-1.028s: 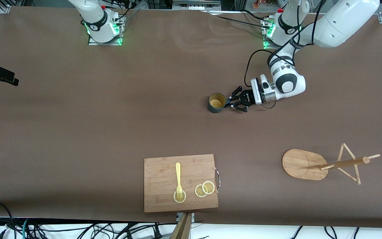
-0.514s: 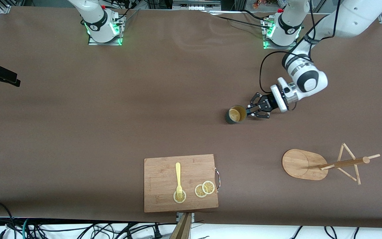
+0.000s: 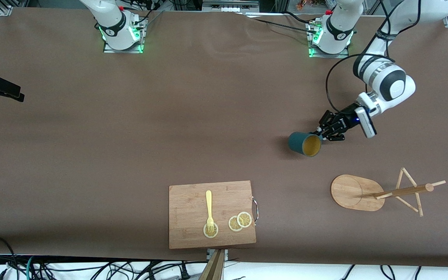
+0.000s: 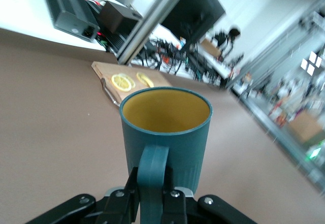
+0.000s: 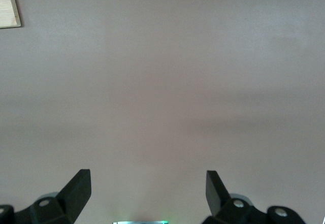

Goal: Pass cup and hang on rack
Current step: 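Lift the mug by its handle with the left gripper toward the rack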

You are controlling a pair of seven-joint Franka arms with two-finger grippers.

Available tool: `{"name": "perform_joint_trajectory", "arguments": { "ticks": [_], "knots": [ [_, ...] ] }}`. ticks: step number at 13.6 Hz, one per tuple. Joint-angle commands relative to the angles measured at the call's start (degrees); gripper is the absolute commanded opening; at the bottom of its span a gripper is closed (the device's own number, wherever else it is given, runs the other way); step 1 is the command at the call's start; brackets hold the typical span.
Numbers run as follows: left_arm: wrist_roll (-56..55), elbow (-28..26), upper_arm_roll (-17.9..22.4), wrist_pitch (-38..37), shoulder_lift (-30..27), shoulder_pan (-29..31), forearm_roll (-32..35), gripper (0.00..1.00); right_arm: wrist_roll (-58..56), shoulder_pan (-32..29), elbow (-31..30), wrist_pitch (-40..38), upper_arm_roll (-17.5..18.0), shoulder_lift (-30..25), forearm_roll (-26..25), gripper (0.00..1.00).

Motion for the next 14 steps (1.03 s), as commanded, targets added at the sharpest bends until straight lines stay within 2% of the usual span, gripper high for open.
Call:
{"name": "perform_joint_trajectory", "arguments": {
  "ticks": [1, 3, 5, 7, 14],
  "knots": [
    [-13.1, -0.6, -0.6, -6.2, -1.7, 5.4, 2.3, 0.0, 0.4, 0.4, -0.2, 0.2, -0.1, -0.3, -0.6, 1.0],
    [-24.4, 1.4, -0.7, -10.1, -1.7, 10.7, 7.3, 0.0, 0.4, 0.5, -0.2, 0.2, -0.1, -0.3, -0.6, 1.0],
    [-36.8, 5.0, -0.7, -12.5, -1.7, 16.5, 15.9, 0.0, 0.3, 0.4, -0.2, 0.2, -0.1, -0.3, -0.6, 1.0],
    [-46.3, 8.9, -0.4, -17.3, -1.0, 20.4, 20.5, 0.0, 0.3, 0.5, -0.2, 0.2, -0.1, -0.3, -0.6, 1.0],
    [-58.5, 14.4, -0.1, -18.2, 4.9, 22.9, 22.3, 0.0, 0.0, 0.4, -0.2, 0.2, -0.1, -0.3, -0.6, 1.0]
  ]
}}
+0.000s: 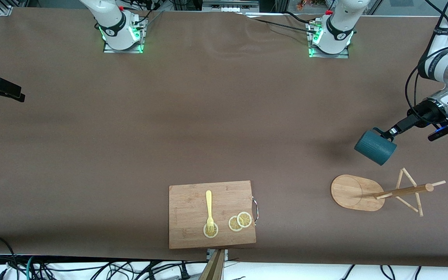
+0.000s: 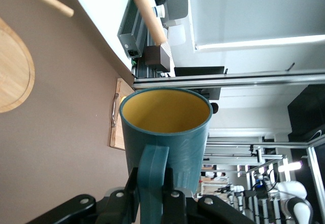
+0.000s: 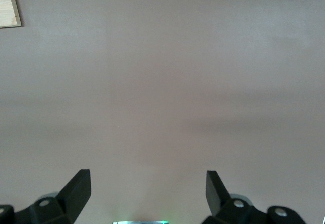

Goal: Pass cup and hang on rack
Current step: 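Lower the mug onto a rack peg with the left gripper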

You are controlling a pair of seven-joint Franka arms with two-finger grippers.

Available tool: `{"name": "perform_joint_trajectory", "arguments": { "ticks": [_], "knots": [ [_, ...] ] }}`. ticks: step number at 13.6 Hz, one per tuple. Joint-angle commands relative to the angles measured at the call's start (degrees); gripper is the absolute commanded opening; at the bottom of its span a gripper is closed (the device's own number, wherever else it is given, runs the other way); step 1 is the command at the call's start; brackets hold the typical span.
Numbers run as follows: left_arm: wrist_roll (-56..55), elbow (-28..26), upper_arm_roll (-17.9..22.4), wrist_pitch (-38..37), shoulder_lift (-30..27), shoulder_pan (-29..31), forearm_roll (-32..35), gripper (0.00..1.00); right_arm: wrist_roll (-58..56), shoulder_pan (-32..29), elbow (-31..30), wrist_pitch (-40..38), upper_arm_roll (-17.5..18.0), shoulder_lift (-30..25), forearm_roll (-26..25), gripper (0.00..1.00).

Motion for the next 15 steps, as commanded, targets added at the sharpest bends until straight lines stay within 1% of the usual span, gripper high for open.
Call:
{"name": "perform_joint_trajectory", "arguments": {
  "ticks": [1, 4, 5, 7, 8, 10, 15],
  "knots": [
    [-7.4, 3.8, -0.3, -0.8, 3.4, 0.7, 1.1, 0.0, 0.1, 0.4, -0.2, 0.2, 0.0, -0.4, -0.6, 1.0],
    [-13.7, 5.9, 0.0, -0.6, 3.5, 0.7, 2.2, 0.0, 0.0, 0.4, -0.2, 0.2, 0.0, -0.4, -0.6, 1.0],
    [-16.0, 8.0, 0.1, -0.5, 3.8, 0.7, 2.3, 0.0, 0.0, 0.4, -0.2, 0.2, 0.0, -0.4, -0.6, 1.0],
    [-19.0, 11.7, 0.1, -0.5, 5.9, 0.7, 5.3, 0.0, 0.1, 0.4, -0.2, 0.2, 0.0, -0.4, -0.6, 1.0],
    [-19.7, 12.6, 0.2, -0.5, 7.1, 0.7, 5.6, 0.0, 0.1, 0.4, -0.2, 0.2, 0.0, -0.4, -0.6, 1.0],
    [-19.8, 13.4, 0.8, -0.6, 8.1, 0.7, 5.7, 0.0, 0.1, 0.4, -0.2, 0.2, 0.0, -0.4, -0.6, 1.0],
    [-21.8, 15.3, 0.9, -0.2, 9.6, 0.0, 5.8, 0.0, 0.0, 0.4, -0.2, 0.2, -0.1, -0.4, -0.6, 1.0]
  ]
}}
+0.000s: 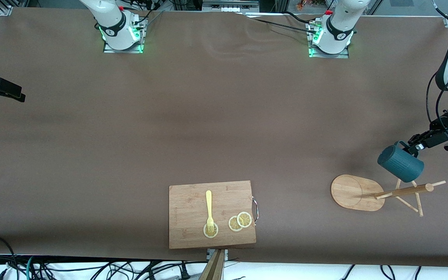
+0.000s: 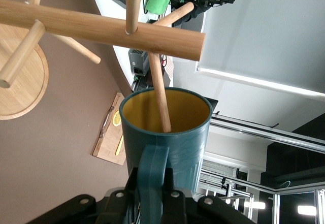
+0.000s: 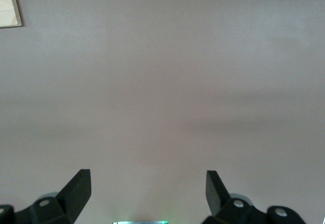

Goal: Pass cup and hang on rack
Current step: 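Lower the mug onto a rack peg with the left gripper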

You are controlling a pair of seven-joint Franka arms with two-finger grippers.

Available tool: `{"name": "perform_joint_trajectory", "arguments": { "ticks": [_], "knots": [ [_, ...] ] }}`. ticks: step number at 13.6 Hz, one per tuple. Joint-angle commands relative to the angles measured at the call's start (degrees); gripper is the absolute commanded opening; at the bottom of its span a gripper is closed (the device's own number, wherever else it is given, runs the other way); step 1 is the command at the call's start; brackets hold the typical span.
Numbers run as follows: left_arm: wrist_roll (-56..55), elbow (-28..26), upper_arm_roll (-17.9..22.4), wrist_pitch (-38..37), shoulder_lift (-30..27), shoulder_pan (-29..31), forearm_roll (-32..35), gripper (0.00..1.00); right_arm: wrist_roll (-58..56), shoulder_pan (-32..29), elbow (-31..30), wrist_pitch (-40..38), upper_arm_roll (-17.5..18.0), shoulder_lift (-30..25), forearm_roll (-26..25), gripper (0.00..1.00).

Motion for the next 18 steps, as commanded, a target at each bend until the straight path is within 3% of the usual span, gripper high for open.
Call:
{"name": "perform_joint_trajectory", "arguments": {
  "ticks": [1, 7, 15, 16, 17, 18],
  "knots": [
    [-3.7, 3.2, -0.4, -0.2, 1.9, -0.8, 1.6, 0.0, 0.0, 0.3, -0.2, 0.2, 0.0, -0.4, -0.6, 1.0],
    [-8.6, 9.6, -0.4, -0.4, 10.0, -1.2, 4.0, 0.0, 0.0, 0.3, -0.2, 0.2, -0.1, -0.4, -0.6, 1.0],
    [-14.3, 12.0, -0.4, -0.3, 11.8, -1.3, 4.1, 0.0, 0.0, 0.3, -0.2, 0.2, 0.0, -0.4, -0.6, 1.0],
    [-14.5, 12.4, -0.4, -0.3, 11.9, -1.3, 5.0, 0.12, 0.0, 0.3, -0.2, 0.2, -0.1, -0.4, -0.6, 1.0],
    [-14.7, 13.7, -0.4, -0.4, 12.1, -1.3, 6.1, 0.34, 0.0, 0.3, -0.2, 0.2, -0.1, -0.4, -0.6, 1.0],
    [-14.7, 14.1, -0.4, -0.3, 12.3, -1.3, 6.7, 0.9, 0.0, 0.3, -0.2, 0.2, 0.0, -0.4, -0.6, 1.0]
  ]
}}
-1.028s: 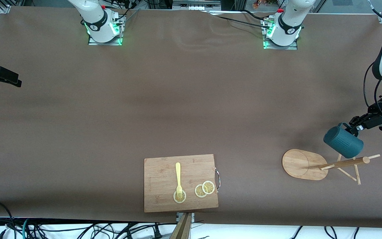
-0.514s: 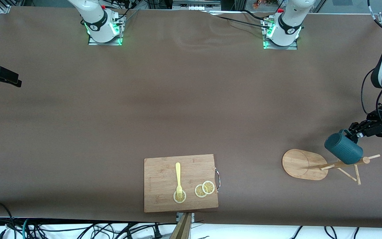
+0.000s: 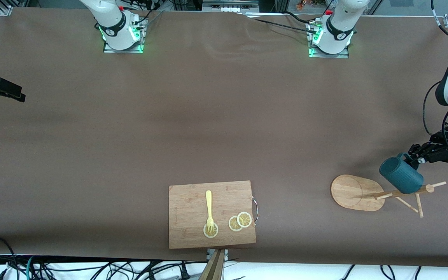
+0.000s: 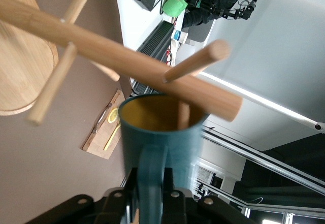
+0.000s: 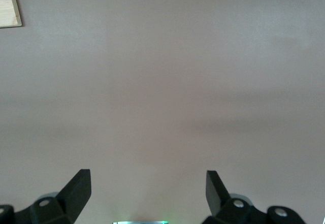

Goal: Pass cup and hang on rack
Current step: 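Lower the mug onto a rack peg with the left gripper, then open the left gripper and pull it back from the handle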

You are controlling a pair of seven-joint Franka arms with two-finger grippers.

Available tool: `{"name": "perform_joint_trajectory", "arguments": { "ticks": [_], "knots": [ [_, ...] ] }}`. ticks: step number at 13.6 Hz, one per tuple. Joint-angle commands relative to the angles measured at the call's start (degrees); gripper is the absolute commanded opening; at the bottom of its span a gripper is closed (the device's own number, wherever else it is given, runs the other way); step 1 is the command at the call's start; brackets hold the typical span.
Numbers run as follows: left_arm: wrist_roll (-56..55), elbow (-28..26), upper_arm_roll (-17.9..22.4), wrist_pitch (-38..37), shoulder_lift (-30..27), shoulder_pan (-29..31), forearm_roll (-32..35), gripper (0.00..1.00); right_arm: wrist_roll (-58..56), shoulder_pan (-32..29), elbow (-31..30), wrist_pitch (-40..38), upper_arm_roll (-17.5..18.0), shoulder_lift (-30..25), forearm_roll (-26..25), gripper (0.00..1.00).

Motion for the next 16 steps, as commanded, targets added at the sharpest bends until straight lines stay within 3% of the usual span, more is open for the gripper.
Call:
{"name": "perform_joint_trajectory", "arguments": {
  "ticks": [1, 6, 9, 16],
  "knots": [
    [-2.3, 3.8, -0.2, -0.3, 1.6, 0.0, 3.1, 1.0, 0.0, 0.3, -0.2, 0.2, -0.1, -0.4, -0.6, 1.0],
    [-14.8, 11.1, -0.6, -0.9, 0.9, 0.0, 11.8, 1.0, 0.0, 0.2, -0.2, 0.2, -0.1, -0.4, -0.6, 1.0],
    [-18.4, 15.8, -1.2, -3.8, -0.3, 0.0, 21.7, 1.0, -0.1, 0.2, -0.2, 0.2, 0.0, -0.4, -0.6, 1.0],
    [-18.1, 30.4, -1.4, -18.5, -6.2, -6.7, 54.0, 1.0, -0.1, 0.2, -0.2, 0.2, -0.1, -0.4, -0.6, 1.0]
  ]
}}
